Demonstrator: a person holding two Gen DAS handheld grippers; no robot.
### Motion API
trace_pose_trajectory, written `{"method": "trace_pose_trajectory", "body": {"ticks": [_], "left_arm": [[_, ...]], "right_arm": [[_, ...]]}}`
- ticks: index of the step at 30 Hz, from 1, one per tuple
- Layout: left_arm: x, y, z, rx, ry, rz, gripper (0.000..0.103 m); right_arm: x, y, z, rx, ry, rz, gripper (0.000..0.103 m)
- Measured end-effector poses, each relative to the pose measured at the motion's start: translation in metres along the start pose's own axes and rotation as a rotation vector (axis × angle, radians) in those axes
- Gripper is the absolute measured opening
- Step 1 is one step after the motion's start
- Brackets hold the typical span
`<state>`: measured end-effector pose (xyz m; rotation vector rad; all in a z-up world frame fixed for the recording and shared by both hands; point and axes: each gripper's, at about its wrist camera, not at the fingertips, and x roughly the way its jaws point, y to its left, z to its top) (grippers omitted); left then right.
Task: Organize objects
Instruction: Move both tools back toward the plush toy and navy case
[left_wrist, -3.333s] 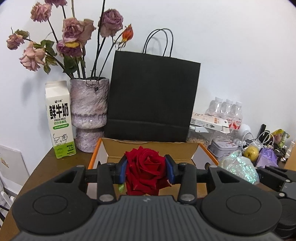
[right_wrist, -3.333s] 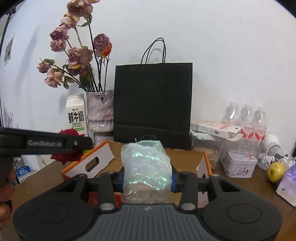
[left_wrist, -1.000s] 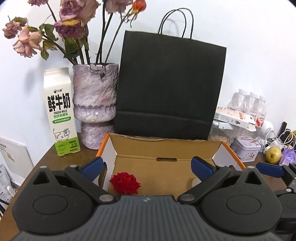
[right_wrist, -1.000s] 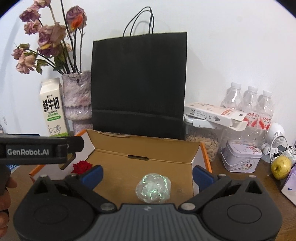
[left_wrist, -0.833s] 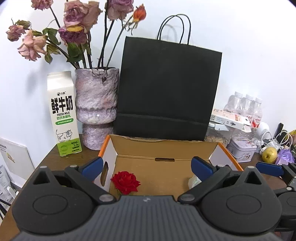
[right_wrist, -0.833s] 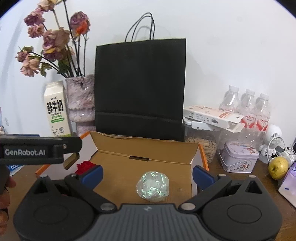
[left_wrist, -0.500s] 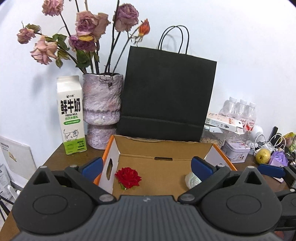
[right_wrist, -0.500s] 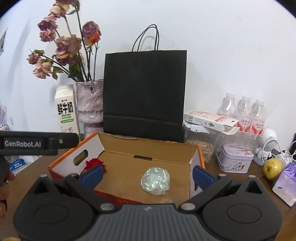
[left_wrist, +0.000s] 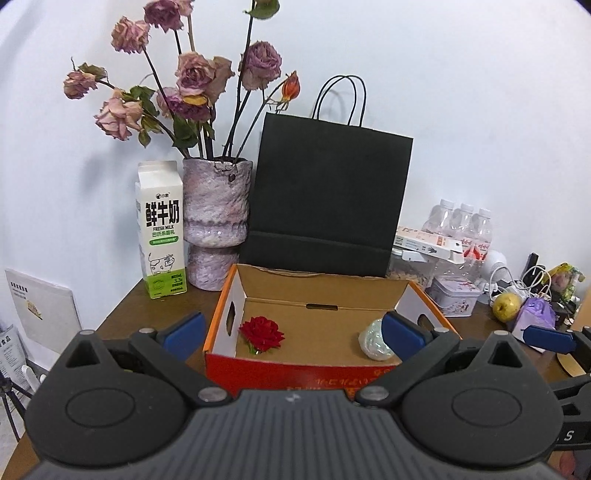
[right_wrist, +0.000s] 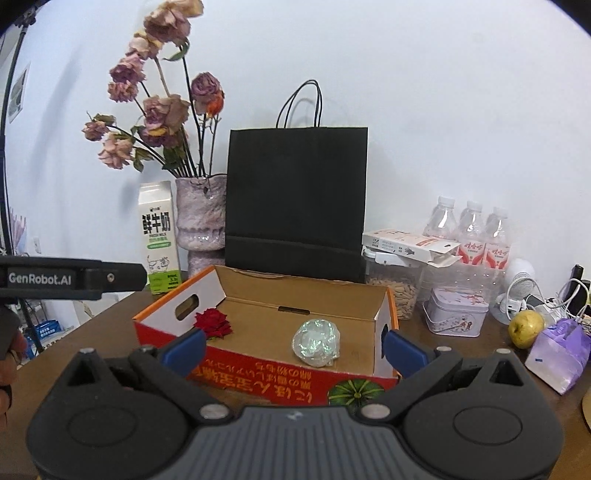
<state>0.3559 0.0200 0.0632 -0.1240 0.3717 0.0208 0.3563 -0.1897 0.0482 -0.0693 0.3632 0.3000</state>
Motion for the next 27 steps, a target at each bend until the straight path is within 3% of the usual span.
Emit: {"method": "trace_pose_trajectory", "body": {"ticks": [12,27], "left_arm": [[-0.053,0.000,-0.015,0.010,-0.036,-0.012,0.103],[-0.082,0.004,-0.051,0.022,-0.014,-0.013,0.103]], "right_arm": [[-0.043,0.004,-0.018,0.021,-0.015,0.004,0.103],[-0.069,0.010,-0.046,0.041,-0.001,-0.004,0.103]]}}
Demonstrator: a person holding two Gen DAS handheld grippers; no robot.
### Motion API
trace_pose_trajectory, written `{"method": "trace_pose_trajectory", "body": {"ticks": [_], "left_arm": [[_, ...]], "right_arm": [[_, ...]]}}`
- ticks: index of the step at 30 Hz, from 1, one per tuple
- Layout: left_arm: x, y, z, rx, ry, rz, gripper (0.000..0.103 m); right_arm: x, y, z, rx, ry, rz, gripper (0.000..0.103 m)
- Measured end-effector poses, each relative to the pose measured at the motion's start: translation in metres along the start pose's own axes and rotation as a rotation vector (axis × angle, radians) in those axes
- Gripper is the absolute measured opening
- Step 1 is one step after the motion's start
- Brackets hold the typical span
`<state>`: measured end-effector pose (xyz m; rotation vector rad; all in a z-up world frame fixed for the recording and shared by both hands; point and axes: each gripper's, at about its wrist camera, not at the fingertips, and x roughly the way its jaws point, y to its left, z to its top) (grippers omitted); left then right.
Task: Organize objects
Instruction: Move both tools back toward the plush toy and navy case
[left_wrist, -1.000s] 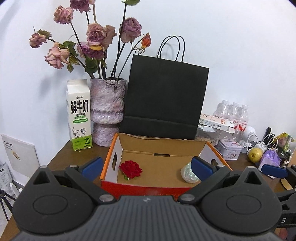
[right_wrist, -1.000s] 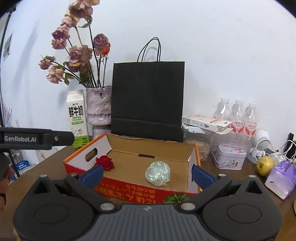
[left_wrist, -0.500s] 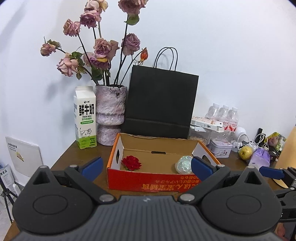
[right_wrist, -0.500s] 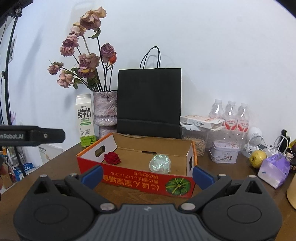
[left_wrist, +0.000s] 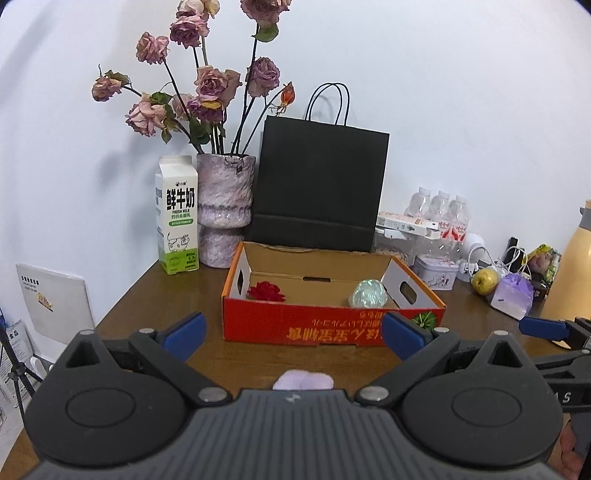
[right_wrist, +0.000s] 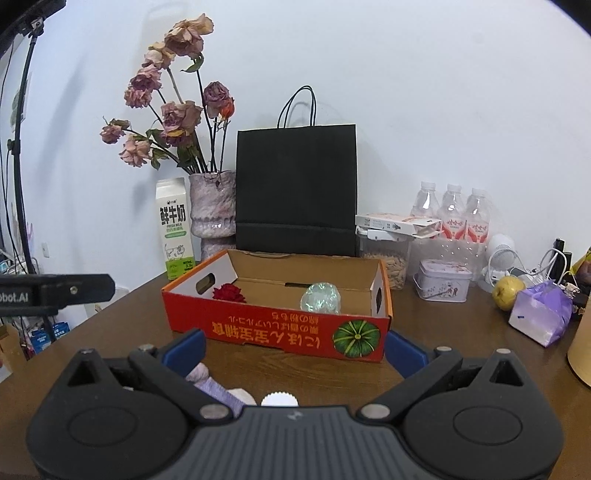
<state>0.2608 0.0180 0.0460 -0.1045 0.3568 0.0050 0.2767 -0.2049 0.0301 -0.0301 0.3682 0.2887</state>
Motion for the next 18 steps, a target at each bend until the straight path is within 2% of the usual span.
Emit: {"method": "trace_pose_trajectory", "body": {"ticks": [18], "left_arm": [[-0.031,0.004,-0.037,0.016,0.006,0.004,0.103]], "right_arm": [[-0.030,0.015,-0.041,-0.024,0.019,-0.003,0.103]]}}
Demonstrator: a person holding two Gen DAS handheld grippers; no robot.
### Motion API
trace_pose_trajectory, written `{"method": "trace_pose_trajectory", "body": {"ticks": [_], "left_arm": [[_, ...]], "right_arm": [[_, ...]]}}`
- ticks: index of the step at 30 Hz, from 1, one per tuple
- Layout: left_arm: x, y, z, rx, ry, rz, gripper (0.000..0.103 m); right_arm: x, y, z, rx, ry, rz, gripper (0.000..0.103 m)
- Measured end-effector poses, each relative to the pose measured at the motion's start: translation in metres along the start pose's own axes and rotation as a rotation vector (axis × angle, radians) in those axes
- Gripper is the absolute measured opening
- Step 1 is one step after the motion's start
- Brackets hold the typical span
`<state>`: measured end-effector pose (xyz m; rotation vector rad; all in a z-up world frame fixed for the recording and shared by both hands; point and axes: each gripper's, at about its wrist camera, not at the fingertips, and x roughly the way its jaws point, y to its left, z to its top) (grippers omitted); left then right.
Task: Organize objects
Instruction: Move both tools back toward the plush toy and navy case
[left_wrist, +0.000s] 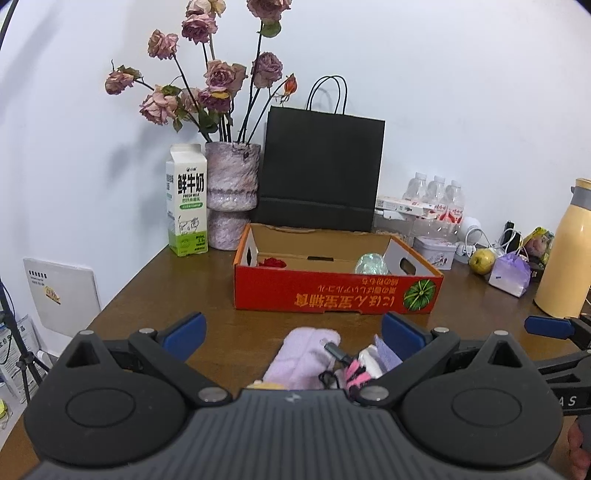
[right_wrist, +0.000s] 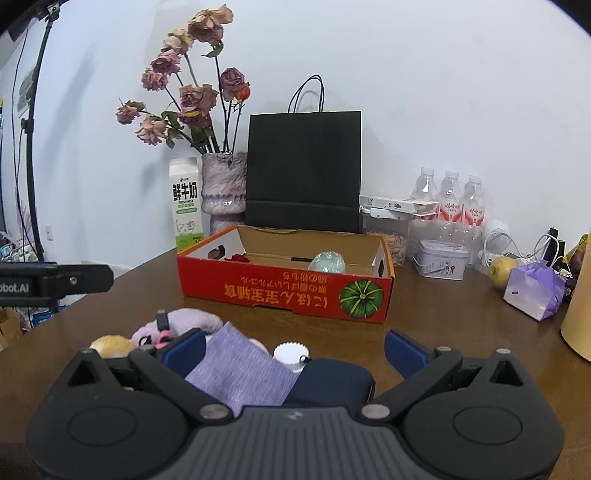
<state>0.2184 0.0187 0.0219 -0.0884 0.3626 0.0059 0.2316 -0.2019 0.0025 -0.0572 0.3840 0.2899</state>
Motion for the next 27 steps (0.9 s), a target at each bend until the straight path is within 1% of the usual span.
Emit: {"method": "trace_pose_trajectory", "body": {"ticks": [3,9,13,20,27], "left_arm": [[-0.004,0.004,-0.007,-0.002,0.010,-0.007,0.103],[-0.009,0.008,-0.015,0.014,0.030,0.012,0.103],[-0.014,0.010,-0.020,0.032,0.035,0.022,0.103],[-0.017,0.016,-0.027,0.029,0.055,0.027,0.103],[-0.017,0.021,-0.030,0.024,0.071,0.036,0.103]], "right_arm": [[-0.005,0.004,-0.008,-0.002,0.003,0.004,0.103],[-0.012,0.010,-0.019,-0.016,0.005,0.003,0.103],[-0.013,0.011,-0.025,-0.017,0.027,0.005,0.103],[-0.016,0.012,-0.036,-0.020,0.058,0.003,0.103],[-0.012,0.007,-0.048,-0.020,0.119,-0.036,0.103]]}}
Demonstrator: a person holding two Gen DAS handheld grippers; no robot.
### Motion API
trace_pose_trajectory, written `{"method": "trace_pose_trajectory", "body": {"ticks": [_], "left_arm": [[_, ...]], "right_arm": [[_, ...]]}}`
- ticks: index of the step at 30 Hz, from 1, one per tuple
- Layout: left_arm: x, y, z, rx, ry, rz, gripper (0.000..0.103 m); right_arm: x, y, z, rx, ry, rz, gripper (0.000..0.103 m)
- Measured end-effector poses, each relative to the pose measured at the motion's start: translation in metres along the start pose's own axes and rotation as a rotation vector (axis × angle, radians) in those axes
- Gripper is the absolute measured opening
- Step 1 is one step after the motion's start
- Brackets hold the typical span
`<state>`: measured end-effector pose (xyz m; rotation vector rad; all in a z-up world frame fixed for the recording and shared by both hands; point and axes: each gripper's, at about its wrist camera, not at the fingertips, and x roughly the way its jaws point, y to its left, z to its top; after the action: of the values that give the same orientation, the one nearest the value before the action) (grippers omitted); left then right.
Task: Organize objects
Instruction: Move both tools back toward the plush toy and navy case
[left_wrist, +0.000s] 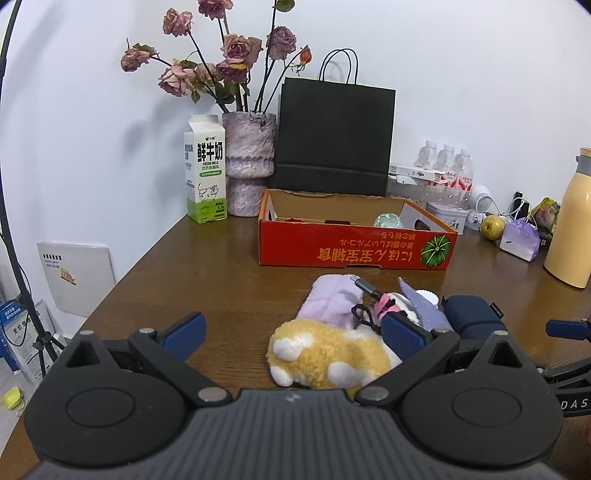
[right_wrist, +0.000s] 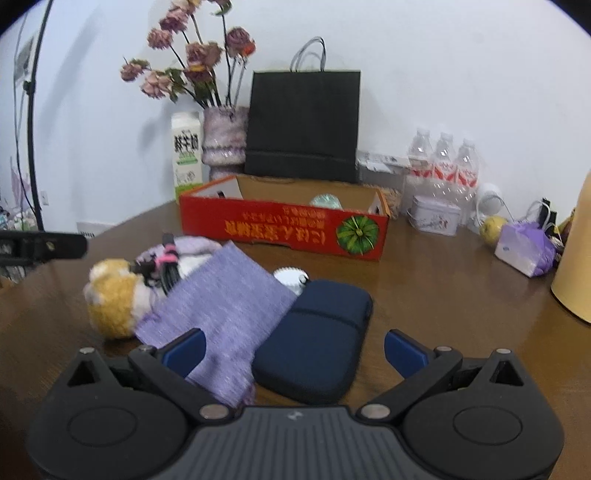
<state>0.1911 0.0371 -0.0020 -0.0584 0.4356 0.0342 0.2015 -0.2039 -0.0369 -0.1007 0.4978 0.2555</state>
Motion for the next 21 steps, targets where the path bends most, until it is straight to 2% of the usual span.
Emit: {"method": "trace_pose_trajectory", "body": {"ticks": [10,16,21], "left_arm": [[0.006,0.003,0.001,-0.011,0.006,0.000,0.103],[0.012,0.005,0.004,-0.020,0.011,-0.001,0.103],[0.016,0.005,0.002,-0.026,0.019,-0.004,0.103]], "right_arm": [[0.046,-0.011,0.015,0.036,0.125,-0.077,0.103],[0.079,-0.013,0.022,0.055,0.184,-0.108,0.096],[0.087,-0.011,0.020,0.044,0.186,-0.112,0.094]]}}
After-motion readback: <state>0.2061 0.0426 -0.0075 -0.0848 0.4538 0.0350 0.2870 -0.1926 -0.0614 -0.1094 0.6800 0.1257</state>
